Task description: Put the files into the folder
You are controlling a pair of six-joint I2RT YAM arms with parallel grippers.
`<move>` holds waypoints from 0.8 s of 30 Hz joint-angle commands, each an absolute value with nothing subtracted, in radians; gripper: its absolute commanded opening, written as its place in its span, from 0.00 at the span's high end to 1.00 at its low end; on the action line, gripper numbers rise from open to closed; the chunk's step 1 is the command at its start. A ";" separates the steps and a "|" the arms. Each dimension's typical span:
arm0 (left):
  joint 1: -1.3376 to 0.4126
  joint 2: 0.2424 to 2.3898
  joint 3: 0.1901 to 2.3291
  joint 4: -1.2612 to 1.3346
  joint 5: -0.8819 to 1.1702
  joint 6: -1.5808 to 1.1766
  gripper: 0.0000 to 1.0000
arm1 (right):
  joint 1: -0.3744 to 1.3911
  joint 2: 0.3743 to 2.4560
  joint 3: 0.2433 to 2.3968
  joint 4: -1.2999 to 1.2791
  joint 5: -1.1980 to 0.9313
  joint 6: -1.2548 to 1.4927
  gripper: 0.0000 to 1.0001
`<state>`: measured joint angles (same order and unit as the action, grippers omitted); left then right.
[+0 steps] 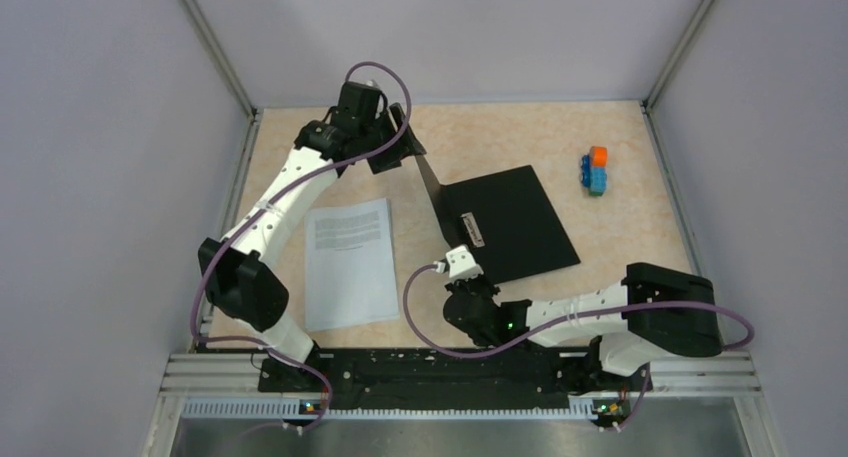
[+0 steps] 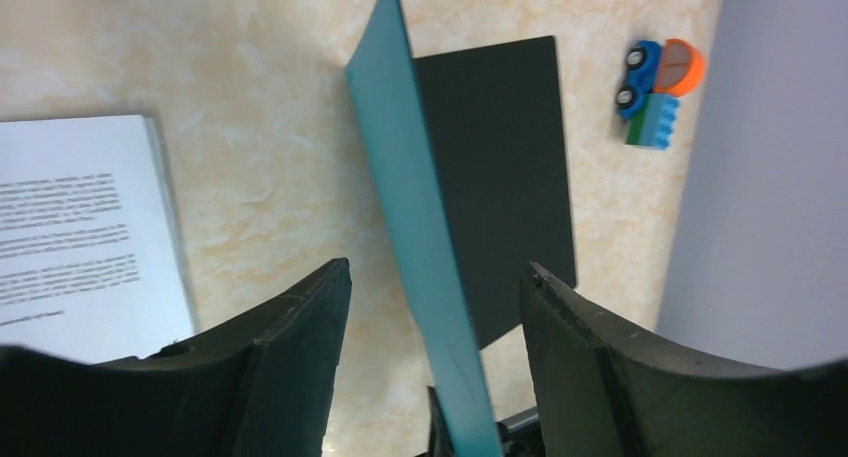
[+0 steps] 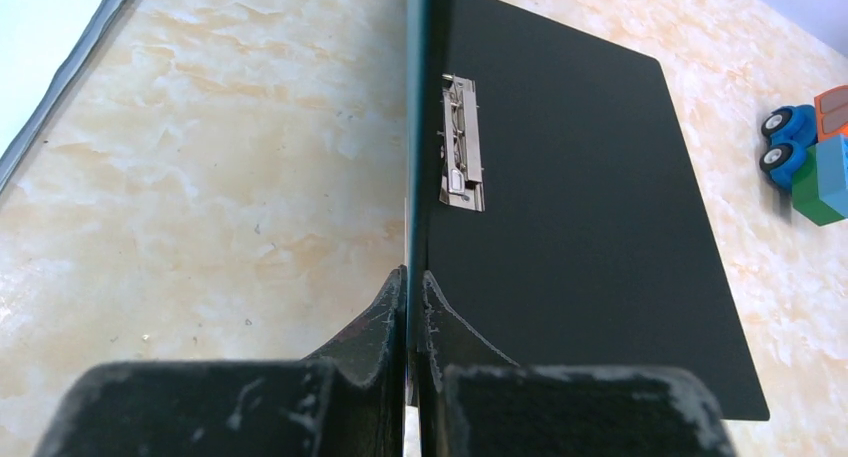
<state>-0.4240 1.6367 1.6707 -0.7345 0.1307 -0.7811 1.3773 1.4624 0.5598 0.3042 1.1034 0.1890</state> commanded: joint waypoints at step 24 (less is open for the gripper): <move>-0.425 1.705 1.571 -0.696 0.071 -0.417 0.81 | 1.545 1.274 0.958 -0.230 0.775 0.337 0.19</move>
<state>-0.4252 1.7004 1.5753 -0.7509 0.0540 -0.5381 1.5345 1.3697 0.8288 -0.0463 0.9207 0.2325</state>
